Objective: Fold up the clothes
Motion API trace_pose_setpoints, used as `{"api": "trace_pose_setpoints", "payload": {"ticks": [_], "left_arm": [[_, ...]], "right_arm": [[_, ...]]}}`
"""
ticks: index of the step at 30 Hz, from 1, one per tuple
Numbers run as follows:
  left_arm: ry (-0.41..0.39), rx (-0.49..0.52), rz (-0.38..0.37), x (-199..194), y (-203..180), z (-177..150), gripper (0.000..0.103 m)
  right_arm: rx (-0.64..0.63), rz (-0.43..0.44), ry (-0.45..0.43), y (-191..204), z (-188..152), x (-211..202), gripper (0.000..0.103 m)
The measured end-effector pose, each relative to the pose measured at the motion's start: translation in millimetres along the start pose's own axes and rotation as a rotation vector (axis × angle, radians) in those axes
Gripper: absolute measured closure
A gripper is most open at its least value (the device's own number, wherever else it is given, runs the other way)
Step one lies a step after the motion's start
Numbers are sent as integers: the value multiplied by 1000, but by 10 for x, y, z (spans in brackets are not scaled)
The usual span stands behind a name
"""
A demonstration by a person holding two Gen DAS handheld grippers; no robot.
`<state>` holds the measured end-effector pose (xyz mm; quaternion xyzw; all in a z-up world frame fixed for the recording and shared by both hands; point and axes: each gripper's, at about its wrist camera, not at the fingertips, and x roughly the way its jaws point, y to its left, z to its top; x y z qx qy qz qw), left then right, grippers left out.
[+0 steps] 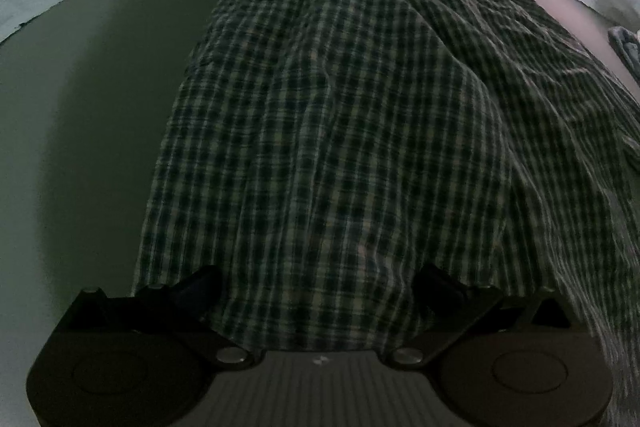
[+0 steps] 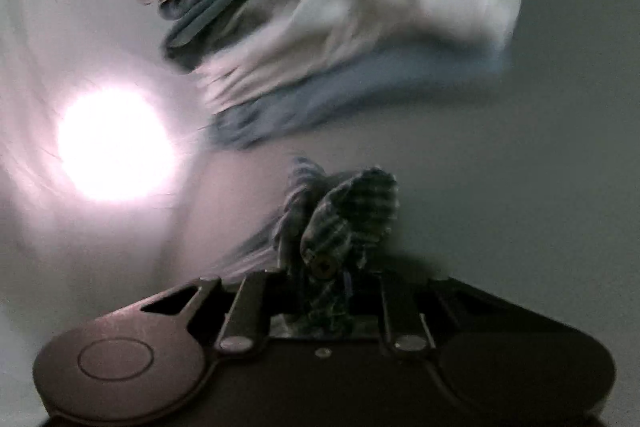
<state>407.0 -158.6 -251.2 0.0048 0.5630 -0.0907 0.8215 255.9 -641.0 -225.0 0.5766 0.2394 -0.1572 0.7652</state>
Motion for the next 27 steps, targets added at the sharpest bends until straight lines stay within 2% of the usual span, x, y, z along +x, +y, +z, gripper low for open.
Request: {"api": "trace_pose_setpoints", "payload": {"ticks": [2,4,7,9,10,12,16,18,19,21,22,25,27], "left_arm": [[-4,7,-34,-61,82,36,0],[-72,-16,-70,-208,185,82,0],[-166,-62,-114,-472,483,194,0],[-200,-94,-109,-576,693,226,0],[-216,-110,-104,-627,801,235,0],[-233,-153,-97,-661,987,254,0],[-224,-244,-146,-516,1131,329,0],[-206,-237,-164,-436,1084,400,0],[-199,-218,-168,-391,1027,453,0],[-186,-166,-168,-287,889,578,0],[-181,-145,-165,-222,821,643,0],[-162,-105,-141,-35,674,827,0],[-158,-96,-120,51,654,924,0]], "right_arm": [[115,152,123,154,-335,201,86],[188,296,263,391,-727,394,85],[183,526,520,900,-1407,672,83],[151,550,677,1136,-1818,861,72],[140,513,724,1193,-1984,944,59],[201,410,767,1123,-2196,1073,54],[501,348,740,644,-2283,1145,46],[556,329,662,456,-2159,1061,41],[545,325,629,414,-2071,998,38],[500,320,564,354,-1874,863,31],[433,304,529,360,-1762,785,22],[154,195,400,463,-1470,536,8],[-30,103,302,540,-1328,369,3]]}}
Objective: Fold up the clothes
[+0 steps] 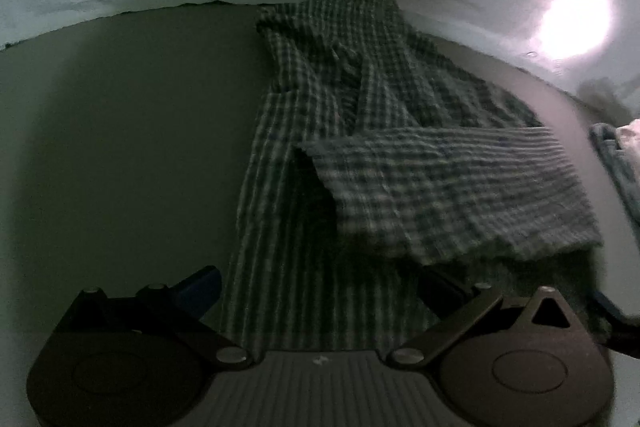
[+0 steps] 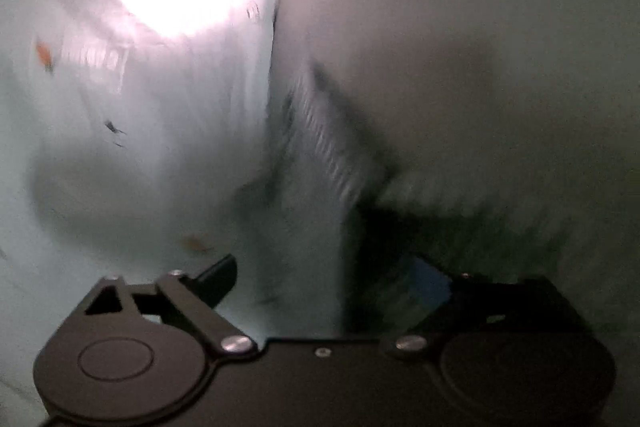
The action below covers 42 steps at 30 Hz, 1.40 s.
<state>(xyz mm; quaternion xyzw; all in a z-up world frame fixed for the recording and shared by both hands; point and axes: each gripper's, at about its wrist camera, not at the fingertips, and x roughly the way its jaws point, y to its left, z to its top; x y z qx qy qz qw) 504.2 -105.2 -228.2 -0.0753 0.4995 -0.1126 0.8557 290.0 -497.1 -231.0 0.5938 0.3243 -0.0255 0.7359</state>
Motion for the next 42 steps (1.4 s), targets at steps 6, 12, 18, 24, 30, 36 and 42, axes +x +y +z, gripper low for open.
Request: {"api": "trace_pose_setpoints", "payload": {"ticks": [6,12,18,24,30,36,42], "left_arm": [[-10,-11,-7,170,4,240,5],[-19,29,17,273,-94,313,38],[-97,62,51,165,-162,345,92],[-208,60,28,-80,-162,446,99],[-284,45,2,-290,-129,537,101],[-365,58,39,-508,-64,712,101],[-447,14,59,-695,157,960,101]], "right_arm": [[-551,-351,-219,255,-72,-228,1],[-607,-440,-161,159,-98,-137,1],[-760,-536,-137,289,-219,109,0],[-733,-523,-123,252,-162,66,0],[-686,-521,-140,234,-204,-61,0],[-694,-504,-140,345,-319,-154,0],[-807,-495,-106,612,-477,-131,0]]}}
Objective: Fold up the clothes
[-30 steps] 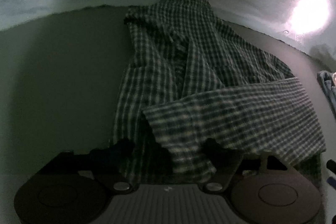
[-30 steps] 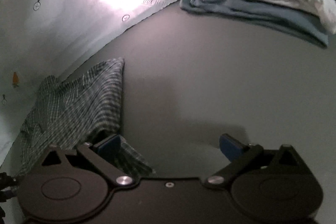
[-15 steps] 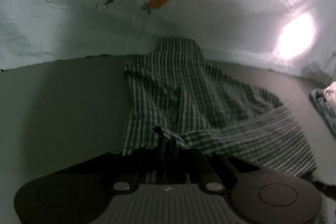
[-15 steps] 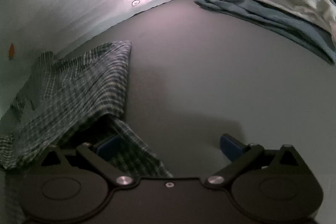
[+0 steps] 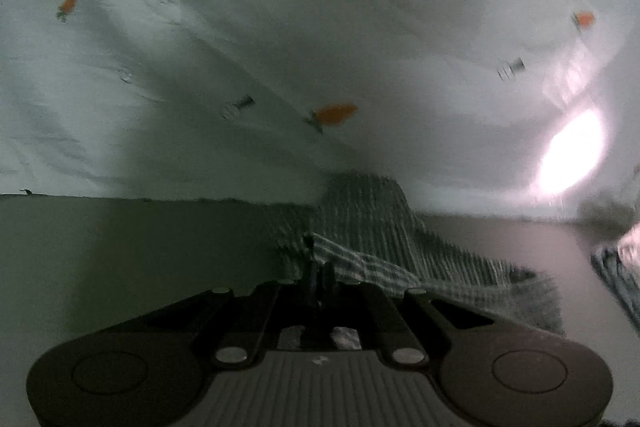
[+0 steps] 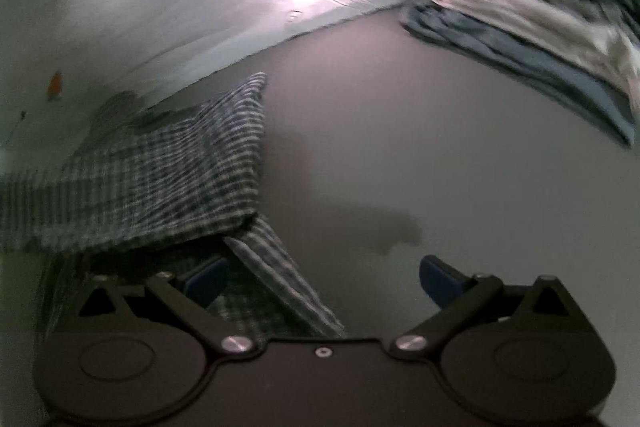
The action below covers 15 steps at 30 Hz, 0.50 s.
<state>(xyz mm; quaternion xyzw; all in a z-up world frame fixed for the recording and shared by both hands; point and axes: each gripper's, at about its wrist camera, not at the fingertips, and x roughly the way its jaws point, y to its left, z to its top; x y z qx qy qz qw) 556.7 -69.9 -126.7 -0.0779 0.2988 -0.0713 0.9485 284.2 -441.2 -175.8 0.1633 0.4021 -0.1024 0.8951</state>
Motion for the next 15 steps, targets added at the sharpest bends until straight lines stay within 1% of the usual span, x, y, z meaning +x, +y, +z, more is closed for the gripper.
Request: {"api": "trace_pose_setpoints", "payload": {"ticks": [3,6,8,15], "left_arm": [[-27,-10,17,-1,135,105,101],[-45,-15,38,-1,291,179,101],[-57,-29,58,1,405,219,101],[-90,-76,97,17,812,331,101]], "right_arm": [[-45,13,-6,132,-14,-61,0],[-83,-16,-8,269,-48,-98,0],[-88,-41,-12,335,-66,-130,0],[-123,-77,-1,522,-132,-167,0]]}}
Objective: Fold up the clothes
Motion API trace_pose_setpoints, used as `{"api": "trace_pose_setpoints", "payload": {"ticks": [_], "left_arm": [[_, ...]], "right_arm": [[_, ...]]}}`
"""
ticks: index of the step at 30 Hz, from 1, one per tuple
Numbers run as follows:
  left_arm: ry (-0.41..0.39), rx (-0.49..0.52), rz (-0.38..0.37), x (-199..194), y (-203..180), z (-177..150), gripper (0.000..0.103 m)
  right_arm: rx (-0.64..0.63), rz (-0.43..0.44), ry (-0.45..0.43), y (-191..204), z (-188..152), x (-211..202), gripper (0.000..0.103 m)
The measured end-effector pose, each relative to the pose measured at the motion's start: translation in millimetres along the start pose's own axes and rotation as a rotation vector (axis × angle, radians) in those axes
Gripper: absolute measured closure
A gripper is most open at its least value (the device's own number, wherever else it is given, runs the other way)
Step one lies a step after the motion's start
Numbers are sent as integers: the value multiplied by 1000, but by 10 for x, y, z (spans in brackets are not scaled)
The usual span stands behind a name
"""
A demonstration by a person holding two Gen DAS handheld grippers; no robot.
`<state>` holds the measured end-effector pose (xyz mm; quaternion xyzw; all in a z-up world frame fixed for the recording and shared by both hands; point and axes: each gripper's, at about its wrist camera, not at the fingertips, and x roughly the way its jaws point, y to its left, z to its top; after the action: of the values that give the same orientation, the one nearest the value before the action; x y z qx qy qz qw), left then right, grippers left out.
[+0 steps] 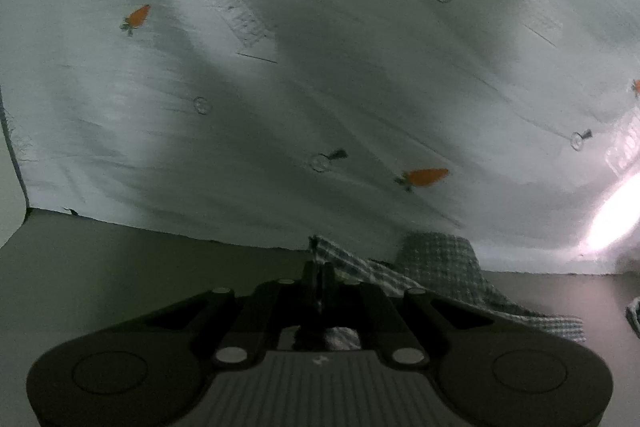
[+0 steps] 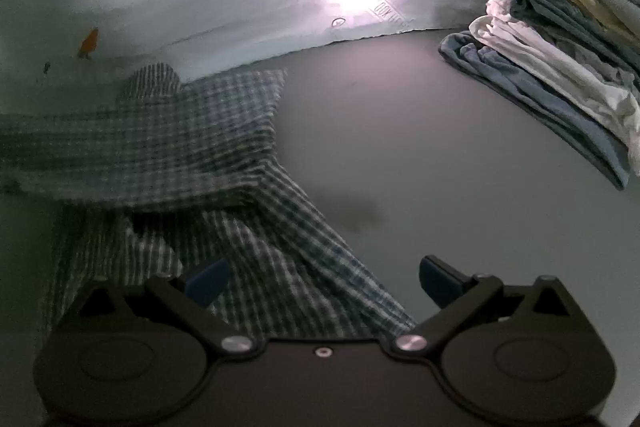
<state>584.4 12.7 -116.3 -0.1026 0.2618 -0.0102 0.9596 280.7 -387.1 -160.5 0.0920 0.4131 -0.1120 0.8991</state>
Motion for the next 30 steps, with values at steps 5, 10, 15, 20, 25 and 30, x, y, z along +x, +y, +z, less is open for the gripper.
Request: {"api": "trace_pose_setpoints", "payload": {"ticks": [5,10,15,20,25,30], "left_arm": [[-46,-74,-37,-54,187,220,102],[-122,-57,-99,-261,120,482,102],[-135,-44,-16,-292,200,530,102],[-15,-131,136,-107,687,228,102],[193,-218,264,158,1097,-262,98],[300,-261,302,71,1184,-626,82]], "right_arm": [[-5,-8,10,87,-19,-4,0],[-20,-24,19,183,-38,16,0],[-32,-25,26,235,-26,58,0],[-35,-40,39,217,-55,76,0],[-2,-47,62,104,-96,117,0],[5,-54,66,21,-140,118,0]]}}
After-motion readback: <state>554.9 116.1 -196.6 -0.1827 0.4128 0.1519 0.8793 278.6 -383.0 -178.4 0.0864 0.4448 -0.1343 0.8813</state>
